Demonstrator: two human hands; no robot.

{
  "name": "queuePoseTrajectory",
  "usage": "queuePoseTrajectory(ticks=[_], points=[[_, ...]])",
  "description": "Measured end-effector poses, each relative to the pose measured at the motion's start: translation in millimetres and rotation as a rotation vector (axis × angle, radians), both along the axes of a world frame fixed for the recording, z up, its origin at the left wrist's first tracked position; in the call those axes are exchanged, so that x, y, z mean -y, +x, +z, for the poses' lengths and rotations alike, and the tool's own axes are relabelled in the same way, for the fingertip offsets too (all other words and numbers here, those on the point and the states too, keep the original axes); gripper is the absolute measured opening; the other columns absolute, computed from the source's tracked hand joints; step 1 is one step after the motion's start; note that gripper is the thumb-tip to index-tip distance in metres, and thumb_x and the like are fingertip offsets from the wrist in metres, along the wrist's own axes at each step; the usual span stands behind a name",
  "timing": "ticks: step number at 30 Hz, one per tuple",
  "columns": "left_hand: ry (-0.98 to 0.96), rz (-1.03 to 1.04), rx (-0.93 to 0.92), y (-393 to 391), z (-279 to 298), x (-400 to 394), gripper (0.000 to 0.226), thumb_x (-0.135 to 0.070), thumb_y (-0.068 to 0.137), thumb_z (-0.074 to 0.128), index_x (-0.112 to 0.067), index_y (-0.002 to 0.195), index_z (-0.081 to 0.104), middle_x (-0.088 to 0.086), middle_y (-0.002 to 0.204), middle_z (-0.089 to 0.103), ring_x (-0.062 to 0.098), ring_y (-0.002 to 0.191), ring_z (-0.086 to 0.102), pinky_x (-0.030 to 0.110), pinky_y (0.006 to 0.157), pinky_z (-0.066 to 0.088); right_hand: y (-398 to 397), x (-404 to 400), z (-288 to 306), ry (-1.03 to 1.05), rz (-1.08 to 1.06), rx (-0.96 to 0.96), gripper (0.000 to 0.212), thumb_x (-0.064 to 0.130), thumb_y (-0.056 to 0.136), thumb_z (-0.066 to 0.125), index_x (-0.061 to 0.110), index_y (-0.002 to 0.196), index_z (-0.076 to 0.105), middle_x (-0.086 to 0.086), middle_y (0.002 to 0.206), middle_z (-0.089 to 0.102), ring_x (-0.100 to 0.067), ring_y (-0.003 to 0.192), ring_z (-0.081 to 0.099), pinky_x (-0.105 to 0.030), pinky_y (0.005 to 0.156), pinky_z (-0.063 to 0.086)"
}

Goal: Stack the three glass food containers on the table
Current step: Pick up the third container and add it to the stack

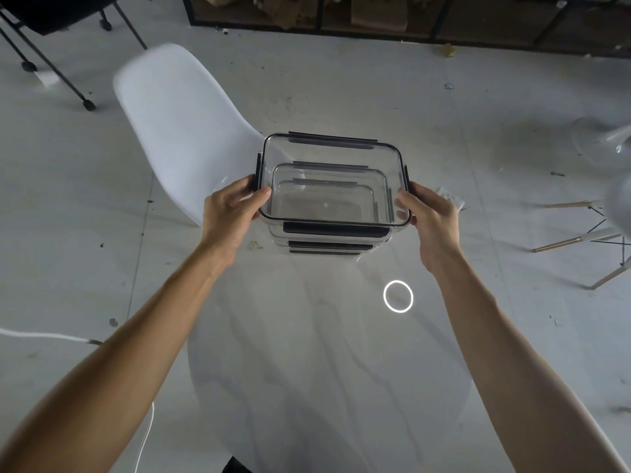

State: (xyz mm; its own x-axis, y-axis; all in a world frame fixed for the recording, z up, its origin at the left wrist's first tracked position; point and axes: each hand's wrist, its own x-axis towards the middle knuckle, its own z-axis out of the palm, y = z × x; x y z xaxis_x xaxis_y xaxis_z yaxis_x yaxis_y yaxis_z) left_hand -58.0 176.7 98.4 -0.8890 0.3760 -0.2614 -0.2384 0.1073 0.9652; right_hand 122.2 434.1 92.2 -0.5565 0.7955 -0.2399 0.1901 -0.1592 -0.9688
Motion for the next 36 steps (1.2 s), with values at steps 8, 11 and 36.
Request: queuePoseTrajectory(ticks=[8, 11, 36], points=[[0.006, -0.026, -0.017, 5, -2, 1, 0.016, -0.022, 0.091, 0.077, -0.036, 0.099, 0.079, -0.02, 0.079, 0.074, 0.003, 0.065, 0.055, 0.018, 0.068, 0.05, 2, 4, 1, -0.04, 0.003, -0.009, 0.015, 0.017, 0.09, 0.073, 0.019, 0.099, 0.085, 0.004, 0.082, 0.066, -0.015, 0.084, 0.058, -0.035, 0.08, 0.048], [0.004, -0.031, -0.017, 5, -3, 2, 0.016, -0.023, 0.091, 0.077, -0.035, 0.101, 0.078, -0.021, 0.08, 0.074, 0.001, 0.067, 0.057, 0.018, 0.07, 0.051, 2, 5, 1, -0.051, 0.001, -0.019, 0.016, 0.015, 0.092, 0.073, 0.025, 0.095, 0.085, 0.004, 0.084, 0.068, -0.015, 0.085, 0.06, -0.035, 0.082, 0.05], [-0.078, -0.087, -0.06, 4, -6, -2, 0.01, -0.03, 0.093, 0.073, -0.038, 0.1, 0.073, -0.024, 0.08, 0.075, -0.005, 0.078, 0.065, 0.028, 0.086, 0.055, 2, 3, 9, -0.015, 0.001, 0.065, 0.013, 0.017, 0.094, 0.072, 0.019, 0.082, 0.079, -0.002, 0.081, 0.065, -0.016, 0.084, 0.06, -0.029, 0.076, 0.057]])
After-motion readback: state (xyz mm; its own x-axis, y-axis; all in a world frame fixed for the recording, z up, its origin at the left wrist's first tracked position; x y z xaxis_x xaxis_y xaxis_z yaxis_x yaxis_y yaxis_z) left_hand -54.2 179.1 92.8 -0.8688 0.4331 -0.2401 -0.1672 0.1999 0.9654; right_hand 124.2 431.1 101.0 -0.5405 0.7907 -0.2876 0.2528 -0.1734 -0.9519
